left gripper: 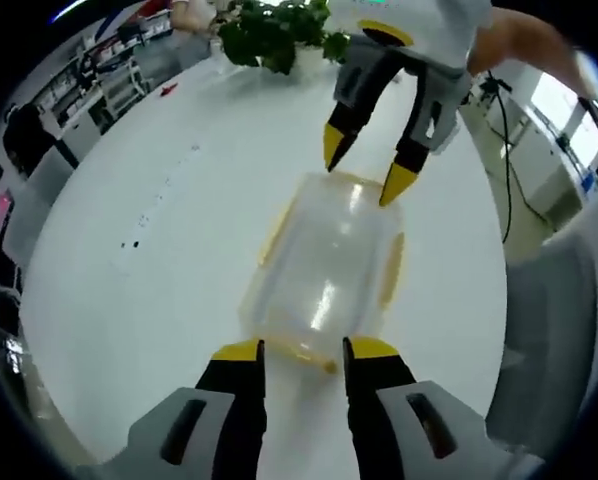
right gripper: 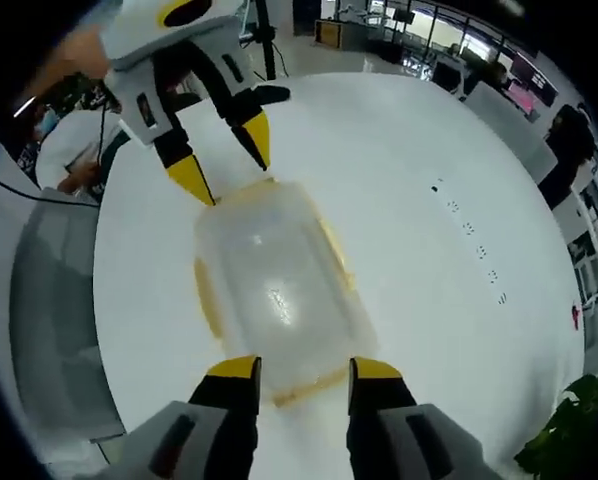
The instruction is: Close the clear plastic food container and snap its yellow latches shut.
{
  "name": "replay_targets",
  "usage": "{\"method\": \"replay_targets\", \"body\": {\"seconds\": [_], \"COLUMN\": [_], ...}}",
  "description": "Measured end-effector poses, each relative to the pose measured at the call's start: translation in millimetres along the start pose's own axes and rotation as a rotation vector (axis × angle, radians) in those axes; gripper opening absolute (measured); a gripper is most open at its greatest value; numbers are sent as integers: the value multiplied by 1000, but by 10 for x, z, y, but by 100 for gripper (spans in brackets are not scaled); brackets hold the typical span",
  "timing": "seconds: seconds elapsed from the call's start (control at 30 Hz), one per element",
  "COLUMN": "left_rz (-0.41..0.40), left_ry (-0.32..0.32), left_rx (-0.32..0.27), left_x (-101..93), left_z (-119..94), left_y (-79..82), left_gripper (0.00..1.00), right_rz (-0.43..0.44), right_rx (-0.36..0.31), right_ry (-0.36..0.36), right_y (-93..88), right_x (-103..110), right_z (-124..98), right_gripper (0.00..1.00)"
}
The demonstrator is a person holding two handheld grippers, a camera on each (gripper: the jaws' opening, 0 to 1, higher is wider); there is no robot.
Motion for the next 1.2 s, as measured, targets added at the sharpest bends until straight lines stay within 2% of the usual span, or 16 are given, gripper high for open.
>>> {"method": "replay_targets", "body": {"seconds": [0.27,0.6,0.8,1.2], "left_rz": [65,92,98,90], "left_ry": [1,-20,-24,-30], "left_rx": [-27,-57,-64,-73], "left_x": [-30,-93,-119,-188], "left_z": [23,117,176,241], "left_y": [228,422,486,510], "left_gripper": [28,29,28,30], "right_rz": [-37,-70,-71,-76], "right_rx": [-31,-79,-102,-130], "right_ry": [11,39,42,33], "right_y": [152,340,406,447], "right_x": [35,114,113,13], "right_z": [-6,41,47,72], "right_gripper": [31,29,28,28]}}
Point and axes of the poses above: the point that each gripper's makers call its tool centre point, and the gripper's own axes: z roughly forward along the fingers, x roughly to its left, y roughly out of its top, the point moved 2 cm from there along -z, roughly backward along the fingers, and after that the axes turned 6 degrees about -y, right-handed, at the moved point
